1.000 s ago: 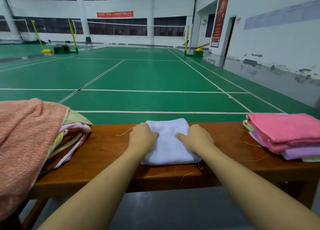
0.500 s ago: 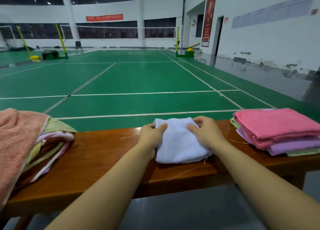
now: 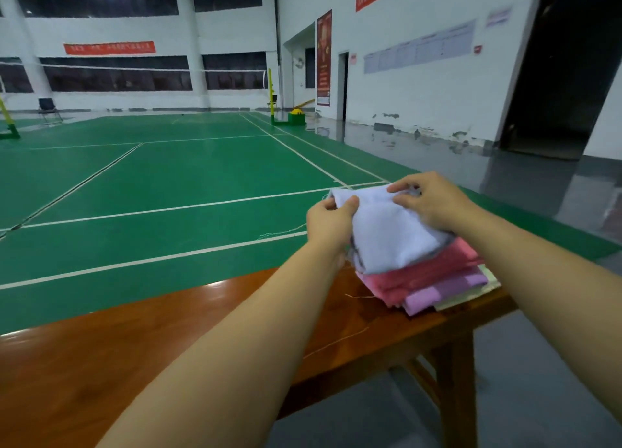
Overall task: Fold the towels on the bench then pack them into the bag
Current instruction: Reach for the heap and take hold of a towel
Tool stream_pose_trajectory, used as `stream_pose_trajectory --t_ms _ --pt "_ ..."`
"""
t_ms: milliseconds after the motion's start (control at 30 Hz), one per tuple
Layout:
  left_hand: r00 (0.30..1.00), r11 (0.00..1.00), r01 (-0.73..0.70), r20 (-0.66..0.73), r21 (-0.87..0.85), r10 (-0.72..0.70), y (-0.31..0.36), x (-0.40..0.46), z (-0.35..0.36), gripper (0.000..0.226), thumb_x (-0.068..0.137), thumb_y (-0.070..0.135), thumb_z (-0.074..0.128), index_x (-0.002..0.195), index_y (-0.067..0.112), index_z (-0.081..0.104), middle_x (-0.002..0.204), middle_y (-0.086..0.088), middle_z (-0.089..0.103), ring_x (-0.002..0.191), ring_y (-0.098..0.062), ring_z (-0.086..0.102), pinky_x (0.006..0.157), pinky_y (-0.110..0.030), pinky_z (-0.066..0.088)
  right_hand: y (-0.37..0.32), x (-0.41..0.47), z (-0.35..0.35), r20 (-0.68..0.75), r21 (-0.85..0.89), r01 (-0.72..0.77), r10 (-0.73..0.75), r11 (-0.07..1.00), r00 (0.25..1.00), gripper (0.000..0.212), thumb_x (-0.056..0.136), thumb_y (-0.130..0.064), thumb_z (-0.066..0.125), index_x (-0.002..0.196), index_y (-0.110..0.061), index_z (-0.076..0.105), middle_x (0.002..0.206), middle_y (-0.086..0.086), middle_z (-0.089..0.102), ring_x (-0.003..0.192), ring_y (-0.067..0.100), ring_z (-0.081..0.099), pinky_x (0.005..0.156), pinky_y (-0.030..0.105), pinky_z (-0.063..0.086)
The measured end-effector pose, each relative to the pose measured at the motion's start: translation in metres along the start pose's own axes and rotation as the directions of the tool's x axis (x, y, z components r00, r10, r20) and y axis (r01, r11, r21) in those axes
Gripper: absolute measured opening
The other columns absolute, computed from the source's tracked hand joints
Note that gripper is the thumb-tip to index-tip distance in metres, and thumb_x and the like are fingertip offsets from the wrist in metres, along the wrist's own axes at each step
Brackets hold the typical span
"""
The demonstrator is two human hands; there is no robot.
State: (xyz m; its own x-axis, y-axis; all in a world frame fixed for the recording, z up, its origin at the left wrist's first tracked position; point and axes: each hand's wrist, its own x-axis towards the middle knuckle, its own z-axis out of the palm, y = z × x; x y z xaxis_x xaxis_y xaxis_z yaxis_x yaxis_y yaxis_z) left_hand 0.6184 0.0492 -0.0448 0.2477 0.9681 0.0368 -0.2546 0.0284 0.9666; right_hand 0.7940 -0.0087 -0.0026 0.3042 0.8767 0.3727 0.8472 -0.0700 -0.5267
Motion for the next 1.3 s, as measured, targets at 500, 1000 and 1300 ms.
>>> stream_pose_trajectory --t_ms 500,1000,1300 --pt "0.882 0.372 -0.449 0.471 0.812 0.036 -0.078 0.015 0.061 0.081 0.097 0.061 0.003 0.157 0.015 0.032 0.167 -0.01 0.02 0.155 -0.026 0.01 0.125 -0.049 0.01 0.072 -0.022 0.039 0.317 -0.337 0.037 0.076 0.941 0.946 0.049 0.11 -0.039 0.025 0.154 -0.025 0.04 0.164 0.006 0.03 0.15 0.023 0.029 0.12 0.043 0.027" --pt "0.934 0.351 -0.357 0.339 0.866 0.113 -0.028 0.005 -0.05 0.059 0.11 0.038 0.023 0.161 0.007 0.019 0.169 -0.012 0.006 0.156 -0.024 0.006 0.127 -0.042 0.008 -0.032 -0.004 0.04 0.229 -0.359 0.2 -0.122 0.912 0.966 0.052 0.107 -0.05 0.031 0.153 -0.027 0.042 0.161 -0.003 0.037 0.148 0.019 0.035 0.124 0.045 0.02" --pt "0.974 0.194 -0.079 0.034 0.978 0.225 0.051 -0.049 -0.264 0.058 0.11 0.039 0.024 0.161 0.011 0.018 0.169 -0.011 0.008 0.156 -0.022 0.008 0.126 -0.045 0.01 -0.216 -0.019 0.177 0.324 -0.094 0.471 -0.421 0.877 0.847 0.052 0.106 -0.052 0.037 0.15 -0.027 0.047 0.157 -0.004 0.044 0.144 0.019 0.041 0.117 0.036 0.034"
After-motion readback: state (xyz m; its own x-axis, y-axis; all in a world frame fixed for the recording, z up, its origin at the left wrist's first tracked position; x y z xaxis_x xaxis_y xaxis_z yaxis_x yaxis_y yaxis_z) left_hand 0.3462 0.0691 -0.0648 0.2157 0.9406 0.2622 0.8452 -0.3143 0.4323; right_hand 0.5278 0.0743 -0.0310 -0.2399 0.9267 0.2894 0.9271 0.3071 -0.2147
